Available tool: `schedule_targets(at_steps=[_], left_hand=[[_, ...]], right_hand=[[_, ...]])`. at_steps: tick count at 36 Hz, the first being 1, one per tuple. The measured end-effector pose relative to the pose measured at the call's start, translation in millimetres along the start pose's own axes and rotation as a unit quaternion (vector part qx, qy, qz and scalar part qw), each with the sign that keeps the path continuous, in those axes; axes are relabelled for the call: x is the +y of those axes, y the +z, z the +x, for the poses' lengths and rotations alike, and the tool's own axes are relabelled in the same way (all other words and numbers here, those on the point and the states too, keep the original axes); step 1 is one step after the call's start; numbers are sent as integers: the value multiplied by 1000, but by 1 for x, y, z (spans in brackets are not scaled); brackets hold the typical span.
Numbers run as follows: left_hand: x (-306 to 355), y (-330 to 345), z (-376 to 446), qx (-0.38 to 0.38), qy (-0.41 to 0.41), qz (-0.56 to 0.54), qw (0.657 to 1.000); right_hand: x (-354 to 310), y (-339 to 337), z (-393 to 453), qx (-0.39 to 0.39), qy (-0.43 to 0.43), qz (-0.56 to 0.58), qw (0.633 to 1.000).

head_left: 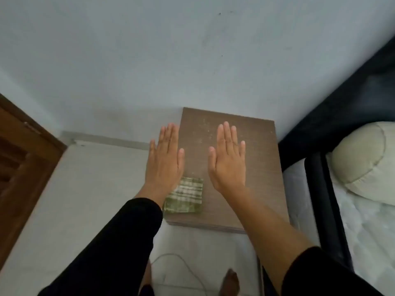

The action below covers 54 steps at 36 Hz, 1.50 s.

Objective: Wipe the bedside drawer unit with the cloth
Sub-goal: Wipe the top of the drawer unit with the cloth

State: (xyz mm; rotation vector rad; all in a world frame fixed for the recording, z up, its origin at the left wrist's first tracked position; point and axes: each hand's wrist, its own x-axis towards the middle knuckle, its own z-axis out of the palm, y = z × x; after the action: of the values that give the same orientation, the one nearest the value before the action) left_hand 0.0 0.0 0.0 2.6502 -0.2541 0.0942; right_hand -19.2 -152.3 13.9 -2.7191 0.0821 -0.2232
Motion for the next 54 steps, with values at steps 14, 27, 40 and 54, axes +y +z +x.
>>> schedule_targets(at_steps=[14,27,40,54], left_hand=[[-78,86,-35,-112,-27,65,991],[-112,130,-40,-187,-71,51,978],[-114,152,-13,-123,-118,-41,984],[-89,208,80,-87,-97,1,991]], right_hand=[[15,128,-39,-330,-16,-72,941],[18,193,-55,-357,-19,-65,932],[31,180,-15,-37,-64,-105,992],[50,154,133,47,-83,-141,985]])
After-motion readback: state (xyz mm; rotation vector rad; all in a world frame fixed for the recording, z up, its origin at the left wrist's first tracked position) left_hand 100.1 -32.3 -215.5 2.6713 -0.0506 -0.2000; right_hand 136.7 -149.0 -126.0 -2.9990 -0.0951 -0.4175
